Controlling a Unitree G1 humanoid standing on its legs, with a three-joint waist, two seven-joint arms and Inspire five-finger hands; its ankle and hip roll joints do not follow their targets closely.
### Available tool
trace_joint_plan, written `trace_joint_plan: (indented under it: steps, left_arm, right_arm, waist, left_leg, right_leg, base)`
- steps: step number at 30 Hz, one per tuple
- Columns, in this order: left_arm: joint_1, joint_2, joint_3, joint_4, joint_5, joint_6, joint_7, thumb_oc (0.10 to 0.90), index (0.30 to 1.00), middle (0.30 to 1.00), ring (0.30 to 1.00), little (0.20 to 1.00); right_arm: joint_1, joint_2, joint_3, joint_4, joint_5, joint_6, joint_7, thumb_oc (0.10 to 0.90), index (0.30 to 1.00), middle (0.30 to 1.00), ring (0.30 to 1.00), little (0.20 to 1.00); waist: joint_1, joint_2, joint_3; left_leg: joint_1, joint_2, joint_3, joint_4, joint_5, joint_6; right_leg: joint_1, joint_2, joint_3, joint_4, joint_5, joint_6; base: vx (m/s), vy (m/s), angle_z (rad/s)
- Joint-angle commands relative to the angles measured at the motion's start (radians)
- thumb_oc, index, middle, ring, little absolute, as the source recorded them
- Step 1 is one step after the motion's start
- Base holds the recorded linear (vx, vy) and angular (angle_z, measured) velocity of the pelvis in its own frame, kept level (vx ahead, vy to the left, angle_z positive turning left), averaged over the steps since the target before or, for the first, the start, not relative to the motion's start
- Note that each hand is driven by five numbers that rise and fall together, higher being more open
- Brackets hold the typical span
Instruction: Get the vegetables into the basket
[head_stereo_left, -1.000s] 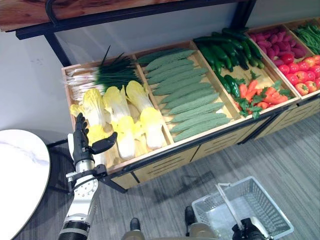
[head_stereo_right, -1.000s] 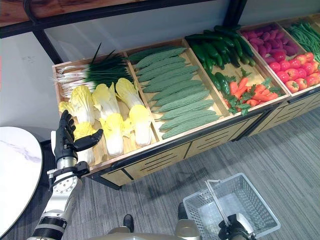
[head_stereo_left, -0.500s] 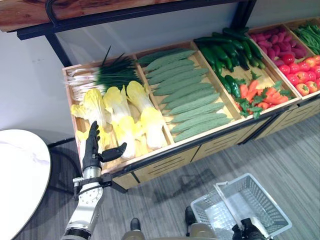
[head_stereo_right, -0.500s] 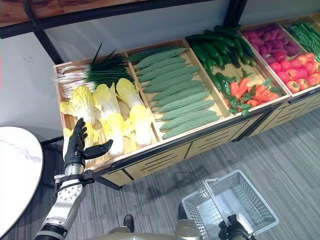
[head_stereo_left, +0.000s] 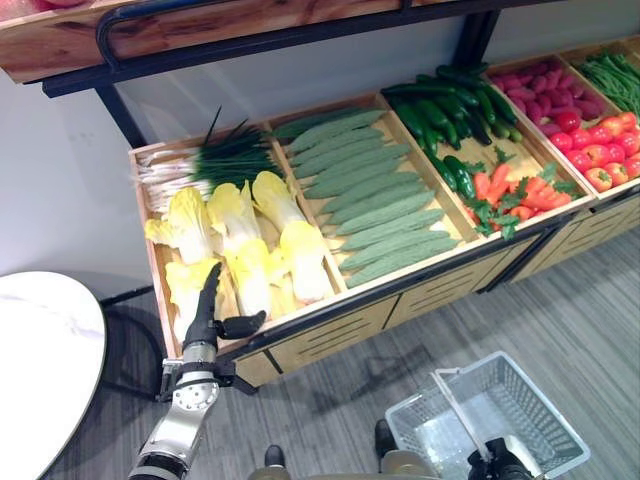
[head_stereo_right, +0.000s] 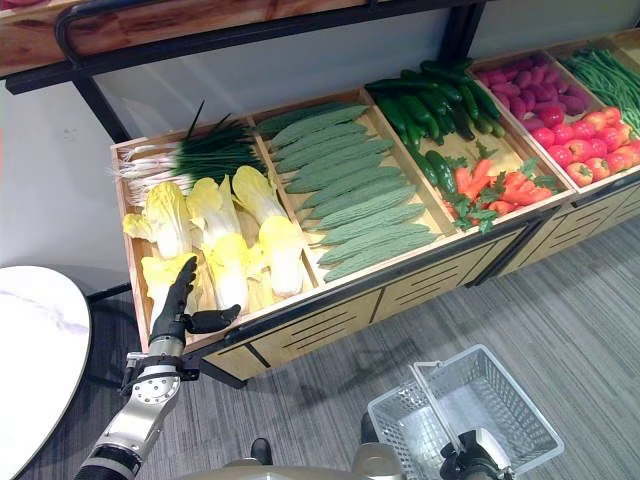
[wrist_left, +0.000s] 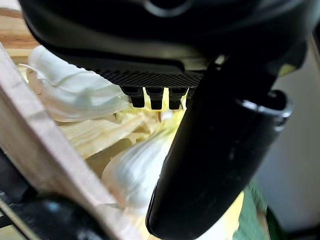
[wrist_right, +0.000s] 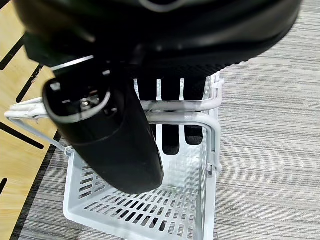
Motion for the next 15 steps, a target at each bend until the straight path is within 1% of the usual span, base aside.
trace_joint_plan:
  steps: [1, 4, 6, 7, 8, 9, 15]
  left_arm:
    - [-0.089, 0.047, 0.021, 0.02, 0.07, -0.014, 0.001, 0.9, 1.0, 1.0, 1.0, 1.0]
    - [-0.094, 0.035, 0.027, 0.051, 0.07, -0.003, 0.015, 0.9, 1.0, 1.0, 1.0, 1.0]
    - [-0.102, 0.013, 0.037, 0.103, 0.076, 0.015, 0.048, 0.9, 1.0, 1.0, 1.0, 1.0]
    - [-0.102, 0.013, 0.037, 0.104, 0.076, 0.015, 0.048, 0.9, 1.0, 1.0, 1.0, 1.0]
    - [-0.105, -0.006, 0.051, 0.156, 0.075, 0.032, 0.084, 0.9, 1.0, 1.0, 1.0, 1.0]
    - [-0.106, -0.006, 0.051, 0.156, 0.075, 0.031, 0.084, 0.9, 1.0, 1.0, 1.0, 1.0]
    - [-0.142, -0.057, 0.048, 0.393, 0.087, 0.082, 0.143, 0.9, 1.0, 1.0, 1.0, 1.0]
  right_arm:
    - [-0.039, -0.006, 0.045, 0.014, -0.005, -0.009, -0.013, 0.4, 0.3, 0.3, 0.3, 0.3]
    - [-0.041, -0.004, 0.049, 0.015, -0.006, -0.005, -0.012, 0.4, 0.3, 0.3, 0.3, 0.3]
    - [-0.042, 0.001, 0.054, 0.018, -0.007, -0.002, -0.013, 0.4, 0.3, 0.3, 0.3, 0.3]
    - [-0.042, 0.001, 0.054, 0.018, -0.007, -0.002, -0.013, 0.4, 0.3, 0.3, 0.3, 0.3]
    - [-0.041, 0.004, 0.054, 0.019, -0.007, 0.001, -0.016, 0.4, 0.3, 0.3, 0.3, 0.3]
    - [-0.041, 0.004, 0.054, 0.019, -0.007, 0.001, -0.016, 0.4, 0.3, 0.3, 0.3, 0.3]
    - [-0.048, 0.01, 0.067, 0.03, -0.012, 0.009, -0.023, 0.4, 0.3, 0.3, 0.3, 0.3]
  waist:
    - [-0.009, -0.066, 0.01]
    - [-0.011, -0.066, 0.009]
    - [-0.014, -0.068, 0.007]
    - [-0.014, -0.068, 0.007]
    - [-0.015, -0.07, 0.005]
    - [-0.015, -0.07, 0.005]
    - [-0.026, -0.071, -0.004]
  left_leg:
    - [-0.01, 0.01, -0.035, 0.002, -0.045, -0.018]
    - [-0.009, 0.011, -0.032, 0.002, -0.045, -0.019]
    - [-0.008, 0.013, -0.029, 0.002, -0.046, -0.02]
    - [-0.008, 0.013, -0.029, 0.002, -0.046, -0.02]
    - [-0.006, 0.014, -0.026, 0.002, -0.046, -0.02]
    - [-0.006, 0.014, -0.026, 0.002, -0.046, -0.02]
    - [0.001, 0.016, -0.016, 0.002, -0.046, -0.022]
  right_leg:
    - [0.032, -0.046, -0.027, 0.005, -0.04, 0.043]
    - [0.03, -0.044, -0.024, 0.005, -0.04, 0.042]
    - [0.03, -0.042, -0.022, 0.005, -0.041, 0.041]
    - [0.03, -0.042, -0.022, 0.005, -0.041, 0.041]
    - [0.03, -0.041, -0.022, 0.005, -0.041, 0.04]
    - [0.03, -0.041, -0.022, 0.005, -0.041, 0.04]
    - [0.032, -0.038, -0.016, 0.005, -0.042, 0.039]
  base:
    - [0.0, -0.003, -0.12]
    - [0.0, -0.004, -0.07]
    - [0.0, -0.013, -0.04]
    - [0.01, -0.019, -0.04]
    - [0.0, 0.0, 0.0]
    - [0.0, 0.0, 0.0]
    - [0.0, 0.0, -0.01]
